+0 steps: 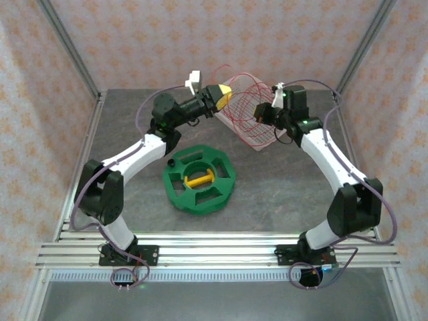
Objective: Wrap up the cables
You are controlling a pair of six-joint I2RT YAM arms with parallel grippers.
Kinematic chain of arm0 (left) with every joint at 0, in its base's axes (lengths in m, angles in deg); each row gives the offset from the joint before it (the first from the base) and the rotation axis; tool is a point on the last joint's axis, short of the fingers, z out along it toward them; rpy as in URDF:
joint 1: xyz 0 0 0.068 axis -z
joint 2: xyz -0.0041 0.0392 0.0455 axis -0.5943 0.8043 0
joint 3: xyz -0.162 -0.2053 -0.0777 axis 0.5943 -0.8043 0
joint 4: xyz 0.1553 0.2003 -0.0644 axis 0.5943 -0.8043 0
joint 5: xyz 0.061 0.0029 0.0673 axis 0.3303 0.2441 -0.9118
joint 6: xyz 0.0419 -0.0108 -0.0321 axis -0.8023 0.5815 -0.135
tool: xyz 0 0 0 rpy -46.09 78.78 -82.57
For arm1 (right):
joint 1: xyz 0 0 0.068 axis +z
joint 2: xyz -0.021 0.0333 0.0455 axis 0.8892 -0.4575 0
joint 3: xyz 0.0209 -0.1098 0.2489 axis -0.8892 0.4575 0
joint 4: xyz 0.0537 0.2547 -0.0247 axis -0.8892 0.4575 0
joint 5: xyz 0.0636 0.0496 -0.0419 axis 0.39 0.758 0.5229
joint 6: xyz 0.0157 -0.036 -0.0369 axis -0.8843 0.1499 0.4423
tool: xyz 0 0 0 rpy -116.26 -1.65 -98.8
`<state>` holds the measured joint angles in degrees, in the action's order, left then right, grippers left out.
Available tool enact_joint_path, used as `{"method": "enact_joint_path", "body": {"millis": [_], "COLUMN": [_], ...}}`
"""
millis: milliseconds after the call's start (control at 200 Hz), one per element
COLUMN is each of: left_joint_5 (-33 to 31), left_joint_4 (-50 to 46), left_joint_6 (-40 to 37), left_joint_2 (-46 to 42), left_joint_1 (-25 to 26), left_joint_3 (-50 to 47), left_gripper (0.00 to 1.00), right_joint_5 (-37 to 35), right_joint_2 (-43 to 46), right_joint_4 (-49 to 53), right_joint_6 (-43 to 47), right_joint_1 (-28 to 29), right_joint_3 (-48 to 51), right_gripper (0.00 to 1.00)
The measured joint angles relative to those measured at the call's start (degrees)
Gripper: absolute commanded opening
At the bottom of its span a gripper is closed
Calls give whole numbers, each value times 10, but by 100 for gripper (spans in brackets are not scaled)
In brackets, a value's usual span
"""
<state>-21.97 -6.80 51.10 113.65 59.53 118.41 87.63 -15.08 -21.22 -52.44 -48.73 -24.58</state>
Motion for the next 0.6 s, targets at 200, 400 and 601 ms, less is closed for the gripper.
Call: {"method": "enact_joint_path", "body": {"millis": [200,400,601], "left_joint_5": [-50,-101,-155], "left_joint_4": [-266,-402,-436], "left_joint_6": [-200,-316,-362], "left_joint_2": [-24,-66,-129], "left_joint_1": [-26,-15,59], "left_joint_3": [66,78,41], "left_gripper": [33,74,87], "right_joint_5": [-98,-185,-214], "right_joint_2": [47,85,82], "right_joint_4": [161,254,263], "right_joint_6": [-1,-20,-38], "right_joint_1": [1,4,6], "right_joint_3": [-55,-66,-68], "right_gripper": [0,0,0]}}
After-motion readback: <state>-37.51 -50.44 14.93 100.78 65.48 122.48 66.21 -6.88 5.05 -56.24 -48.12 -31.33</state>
